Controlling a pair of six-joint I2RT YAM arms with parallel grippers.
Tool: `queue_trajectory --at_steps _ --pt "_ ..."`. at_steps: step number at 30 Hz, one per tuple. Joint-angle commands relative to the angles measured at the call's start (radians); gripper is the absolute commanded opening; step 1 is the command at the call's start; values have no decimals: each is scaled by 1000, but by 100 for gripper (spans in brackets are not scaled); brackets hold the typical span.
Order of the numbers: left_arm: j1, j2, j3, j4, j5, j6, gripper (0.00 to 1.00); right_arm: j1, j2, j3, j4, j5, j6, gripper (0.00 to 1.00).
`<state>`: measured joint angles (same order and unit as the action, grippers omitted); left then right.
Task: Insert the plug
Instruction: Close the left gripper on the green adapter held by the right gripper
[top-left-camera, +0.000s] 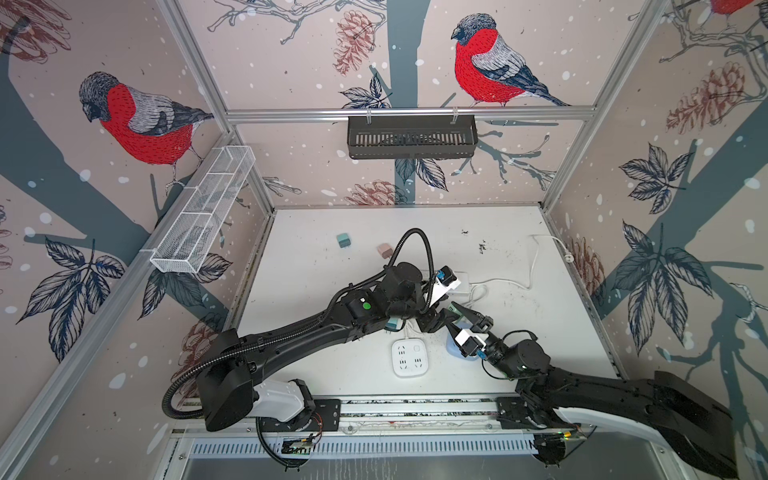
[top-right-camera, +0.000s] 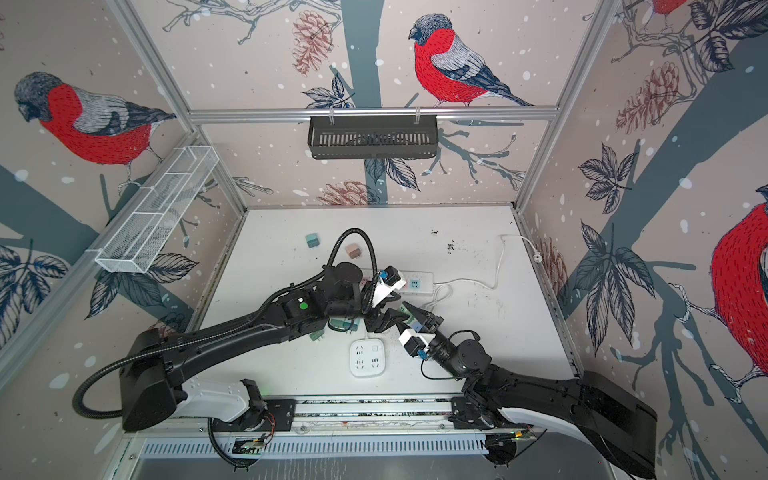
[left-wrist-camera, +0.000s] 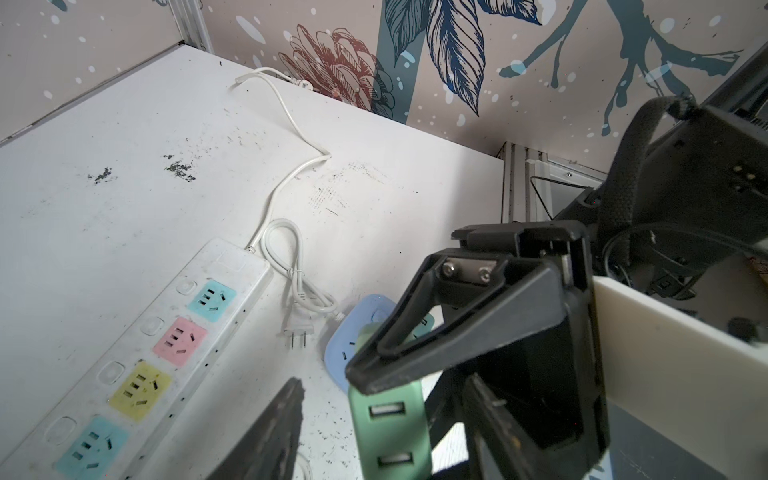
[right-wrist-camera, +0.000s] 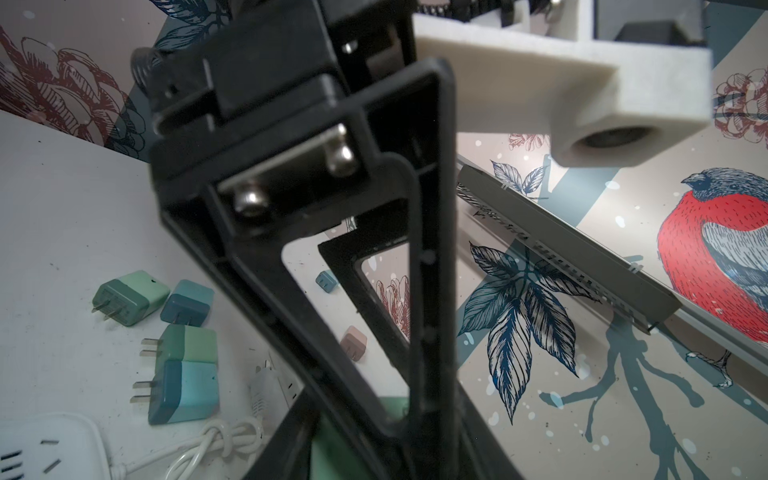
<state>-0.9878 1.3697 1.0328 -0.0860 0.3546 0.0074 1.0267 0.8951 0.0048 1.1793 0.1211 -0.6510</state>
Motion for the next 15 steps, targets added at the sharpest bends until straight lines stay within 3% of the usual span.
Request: queue_trajectory --at_steps 1,9,15 --pt "-3 15 23 -27 46 14 61 1 1 -5 49 9 13 1" --pt "-5 49 47 -56 34 13 63 0 16 1 57 29 12 1" --pt "-5 106 83 -92 56 13 56 1 0 -7 65 28 18 1"
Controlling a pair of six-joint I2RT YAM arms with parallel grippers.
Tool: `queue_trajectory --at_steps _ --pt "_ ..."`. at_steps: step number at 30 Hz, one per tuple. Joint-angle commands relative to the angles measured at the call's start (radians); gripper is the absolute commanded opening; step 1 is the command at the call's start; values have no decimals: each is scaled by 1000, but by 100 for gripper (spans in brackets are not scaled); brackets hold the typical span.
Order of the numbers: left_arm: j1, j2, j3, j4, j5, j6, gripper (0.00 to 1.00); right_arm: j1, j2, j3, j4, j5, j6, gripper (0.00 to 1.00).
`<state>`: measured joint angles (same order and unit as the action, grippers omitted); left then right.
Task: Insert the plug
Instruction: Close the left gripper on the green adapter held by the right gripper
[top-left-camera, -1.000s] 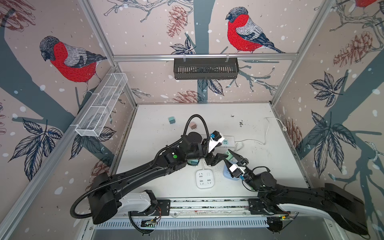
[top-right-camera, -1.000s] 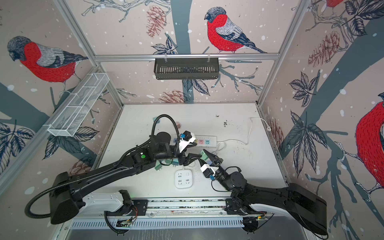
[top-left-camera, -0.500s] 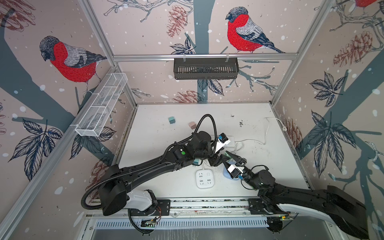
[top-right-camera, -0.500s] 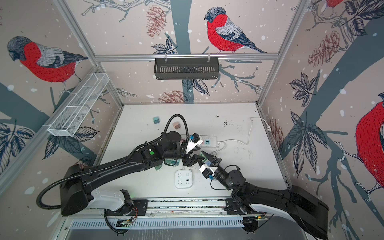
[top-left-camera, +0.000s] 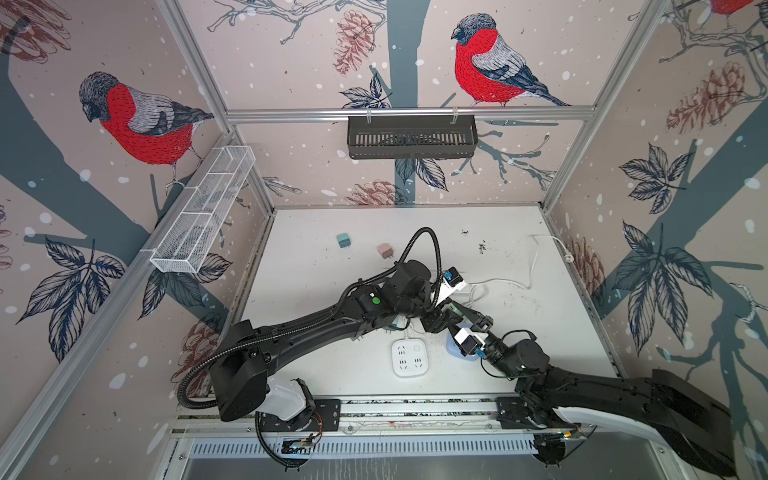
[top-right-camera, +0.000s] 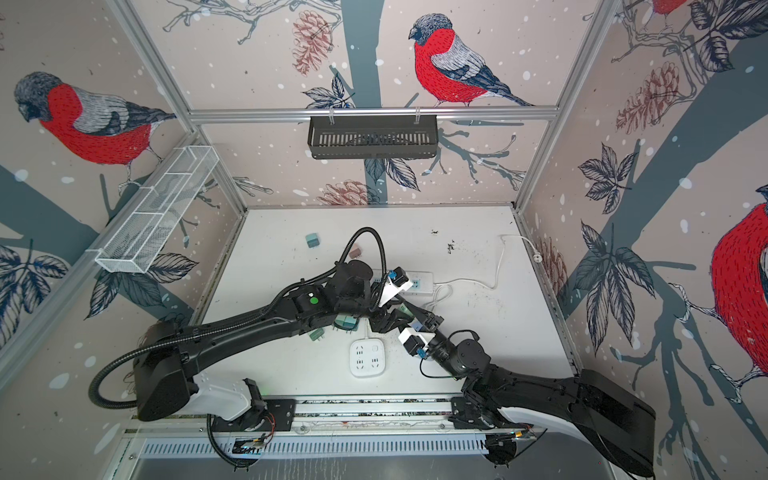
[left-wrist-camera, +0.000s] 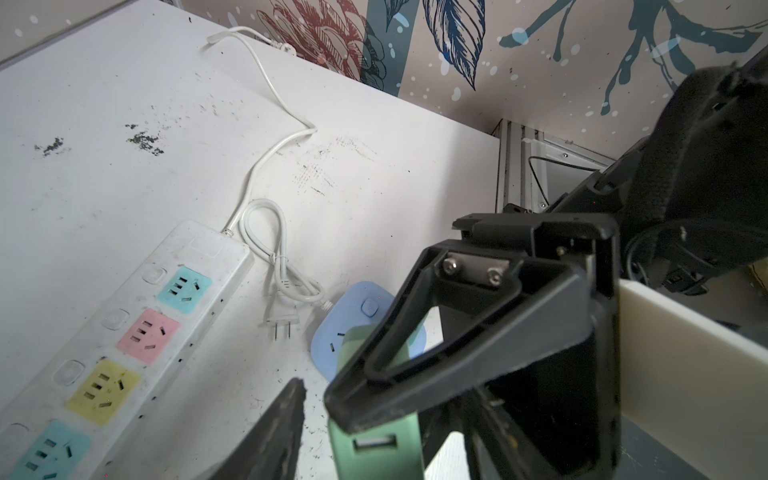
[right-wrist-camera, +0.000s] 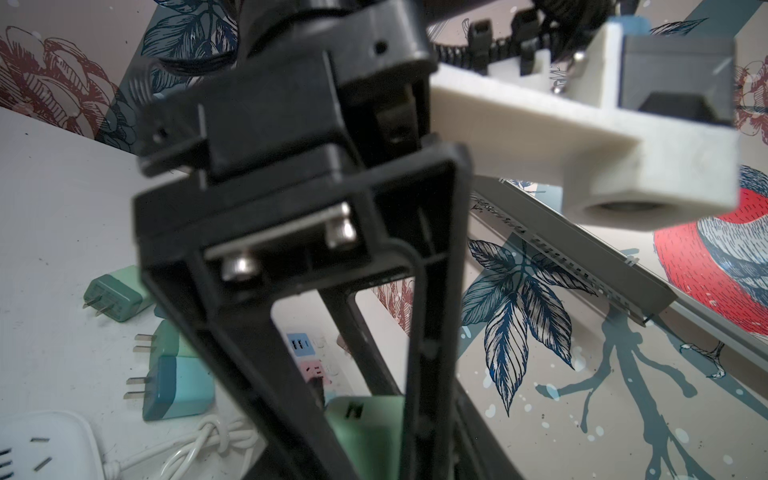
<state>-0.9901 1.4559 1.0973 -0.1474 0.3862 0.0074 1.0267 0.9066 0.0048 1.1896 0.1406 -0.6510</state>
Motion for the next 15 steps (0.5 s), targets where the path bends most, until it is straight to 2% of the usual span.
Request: queue_trajectory --at_steps 1,5,9,10,13,14,15 --pt "-2 26 23 -36 26 13 54 0 -18 -11 54 5 19 1" --pt "-2 44 38 -49 31 9 37 -12 -51 -22 48 -17 31 0" --pt "-1 40 36 -45 43 13 5 -35 -62 -23 33 -39 49 3" --pt "-2 35 32 -39 47 13 0 -37 -60 -22 36 -38 55 9" --pt "-1 26 25 -32 47 9 0 -49 -60 -22 42 -41 69 23" --pt "-2 22 24 -29 49 9 0 -51 -63 -25 42 -49 73 30" --pt "-2 18 21 -24 45 7 0 -55 -66 -27 41 -61 76 59"
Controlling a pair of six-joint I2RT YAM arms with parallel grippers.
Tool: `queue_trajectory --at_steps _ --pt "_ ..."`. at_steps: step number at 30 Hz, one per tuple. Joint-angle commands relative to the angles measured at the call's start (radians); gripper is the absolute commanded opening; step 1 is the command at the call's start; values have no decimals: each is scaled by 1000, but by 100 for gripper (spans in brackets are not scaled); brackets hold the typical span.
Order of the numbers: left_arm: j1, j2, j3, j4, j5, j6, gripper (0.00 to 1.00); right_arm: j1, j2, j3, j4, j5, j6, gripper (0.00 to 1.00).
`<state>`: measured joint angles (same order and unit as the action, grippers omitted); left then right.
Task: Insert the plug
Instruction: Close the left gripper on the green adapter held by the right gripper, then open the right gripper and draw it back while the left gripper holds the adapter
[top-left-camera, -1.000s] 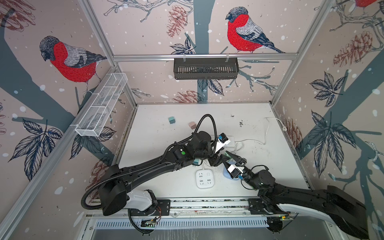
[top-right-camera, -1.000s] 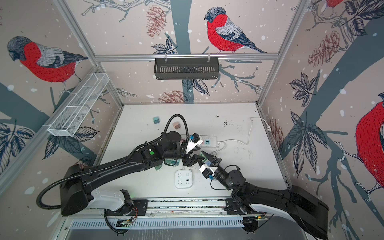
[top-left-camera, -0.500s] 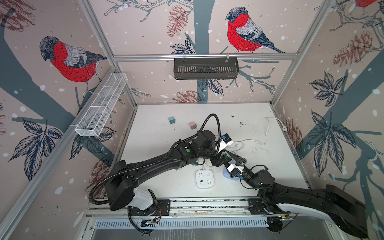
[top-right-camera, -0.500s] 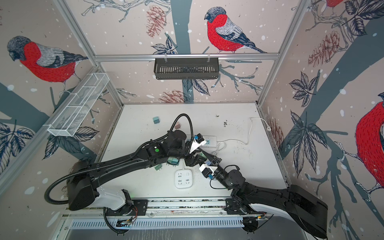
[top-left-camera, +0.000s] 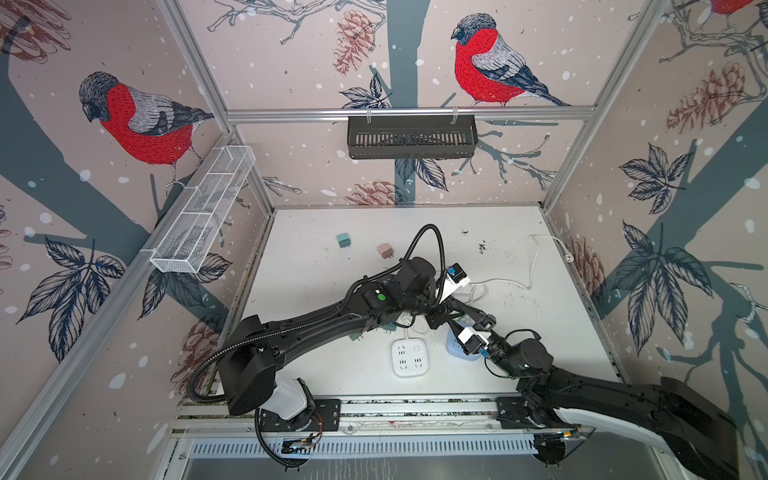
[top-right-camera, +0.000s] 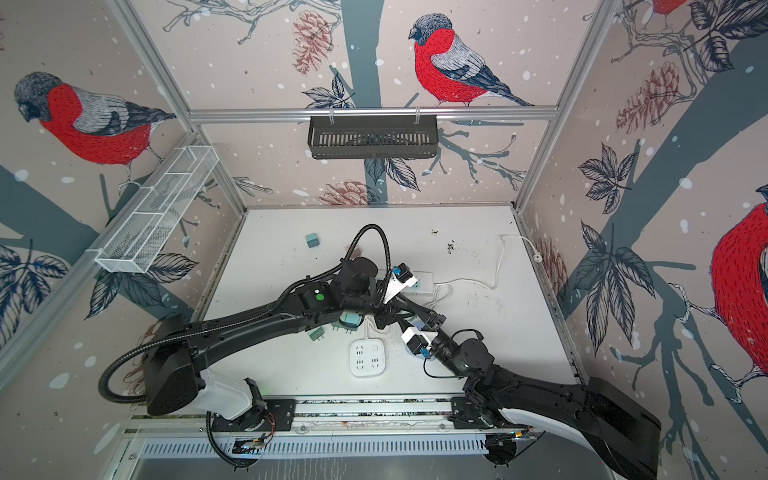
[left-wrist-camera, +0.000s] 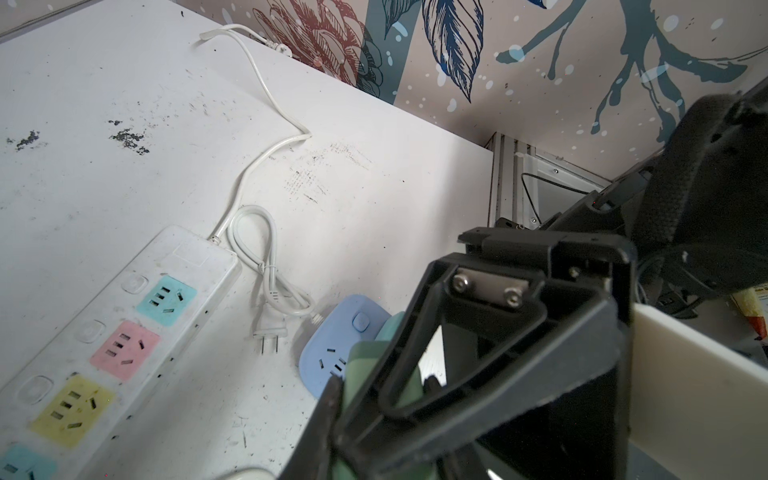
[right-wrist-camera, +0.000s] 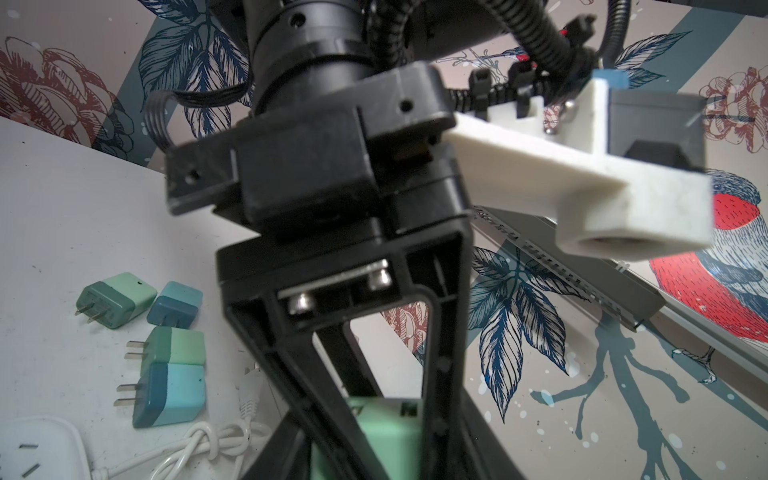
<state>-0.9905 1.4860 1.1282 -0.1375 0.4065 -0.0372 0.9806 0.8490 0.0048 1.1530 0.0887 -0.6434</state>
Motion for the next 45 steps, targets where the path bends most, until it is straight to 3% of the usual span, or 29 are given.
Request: queue_trajectory --at_steps 1,6,9,11,16,20,25,29,37,42,45 --pt "0 -21 -17 -25 19 47 0 -15 -11 -26 73 -23 72 100" --pt "21 -86 -55 17 -73 -14 0 -61 -36 -12 28 -67 135 100" --pt "77 -158 -123 99 -97 -67 0 -122 -61 18 -74 -167 181 100" --pt "112 -213 -184 144 -170 -99 0 -152 -72 30 -115 -217 199 100" --pt "136 -363 -313 245 -434 -117 0 -190 -73 20 -63 -106 283 100" --pt "136 -483 -428 349 -515 -61 0 -257 -106 -4 -46 -88 357 100" --pt "121 -526 -487 397 -447 140 0 -360 -147 -18 -46 -47 472 100" --pt "102 -507 -473 362 -430 200 0 -455 -151 -25 -47 -51 574 100" --pt "80 -416 -405 289 -393 225 0 -538 -160 -35 -50 4 670 100" --pt "64 -339 -359 220 -468 304 0 -586 -144 -39 -36 -10 718 100" --pt "46 -285 -273 85 -303 456 0 -600 -132 -36 -35 -16 733 100"
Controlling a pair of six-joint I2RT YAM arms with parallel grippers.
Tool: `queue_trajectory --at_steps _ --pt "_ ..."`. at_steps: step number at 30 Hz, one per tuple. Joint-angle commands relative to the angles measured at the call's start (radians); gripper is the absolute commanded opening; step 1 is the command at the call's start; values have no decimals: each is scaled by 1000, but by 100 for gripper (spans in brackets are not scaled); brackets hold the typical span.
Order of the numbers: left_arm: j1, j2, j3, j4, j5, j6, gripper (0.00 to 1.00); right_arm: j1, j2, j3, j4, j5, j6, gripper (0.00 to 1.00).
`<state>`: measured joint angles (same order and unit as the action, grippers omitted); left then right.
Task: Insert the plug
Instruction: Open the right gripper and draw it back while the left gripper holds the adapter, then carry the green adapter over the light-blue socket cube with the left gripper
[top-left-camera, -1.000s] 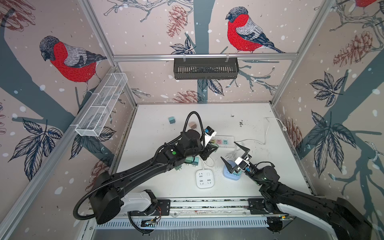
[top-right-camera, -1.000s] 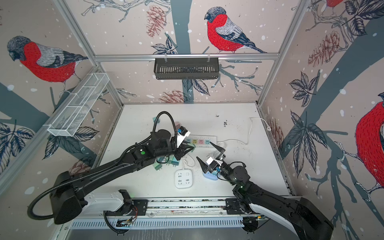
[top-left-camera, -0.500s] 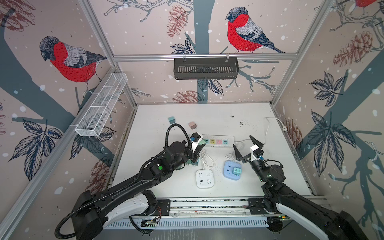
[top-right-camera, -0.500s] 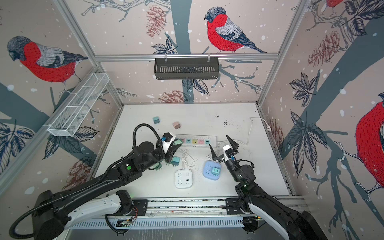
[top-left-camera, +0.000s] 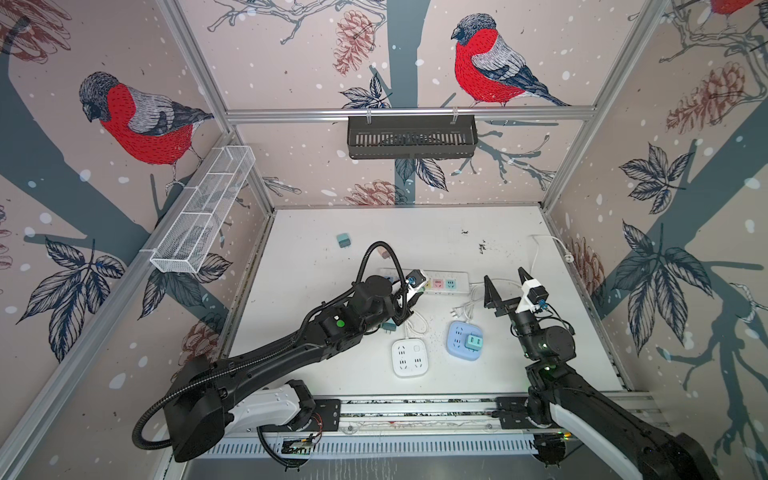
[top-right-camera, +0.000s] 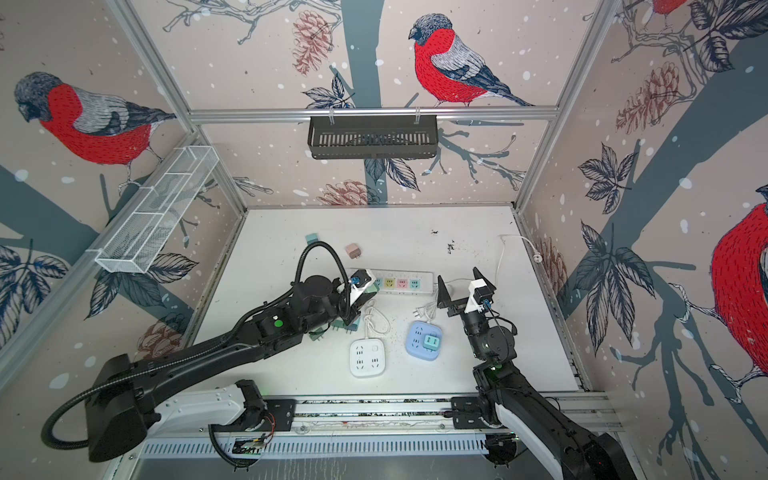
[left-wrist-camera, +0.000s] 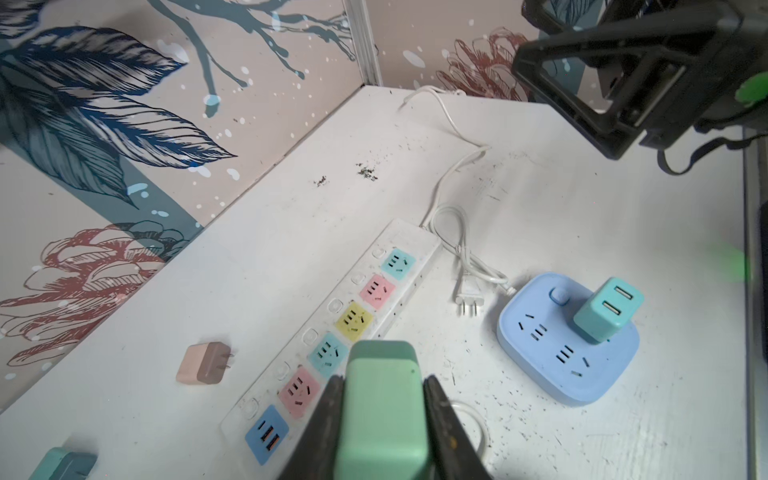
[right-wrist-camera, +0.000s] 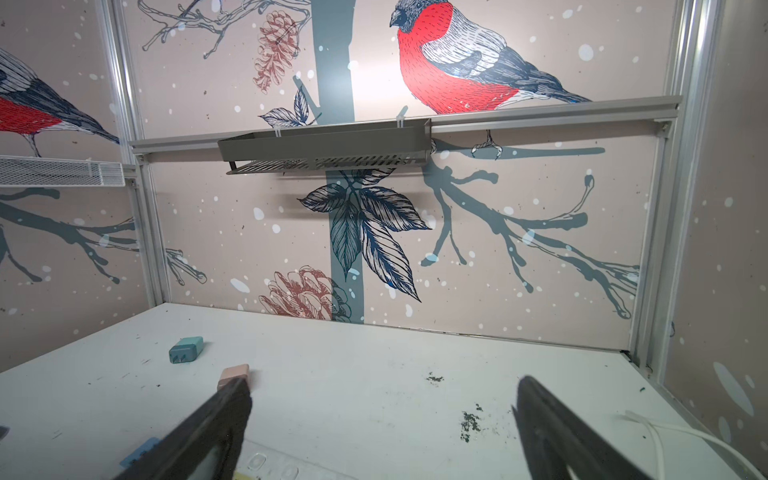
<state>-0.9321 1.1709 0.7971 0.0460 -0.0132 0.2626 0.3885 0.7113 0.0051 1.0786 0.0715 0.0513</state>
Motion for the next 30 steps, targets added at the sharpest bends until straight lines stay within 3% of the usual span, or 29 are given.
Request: queue_trajectory --at_steps 1,2,5,11,19,30 --pt "-40 49 91 -132 69 170 0 -14 9 -36 40 -1 41 100" --pt "-63 65 120 -149 1 167 0 -18 10 -35 40 -5 46 100" --pt "-102 118 228 -263 -48 186 0 -30 24 -31 38 4 63 100" --pt "-130 200 377 -444 38 224 0 -56 76 -13 37 9 96 100" --pt "-161 249 387 -490 77 337 0 -107 225 56 2 18 146 100" --pt "-243 437 489 -563 20 445 0 -192 253 74 -29 32 248 100"
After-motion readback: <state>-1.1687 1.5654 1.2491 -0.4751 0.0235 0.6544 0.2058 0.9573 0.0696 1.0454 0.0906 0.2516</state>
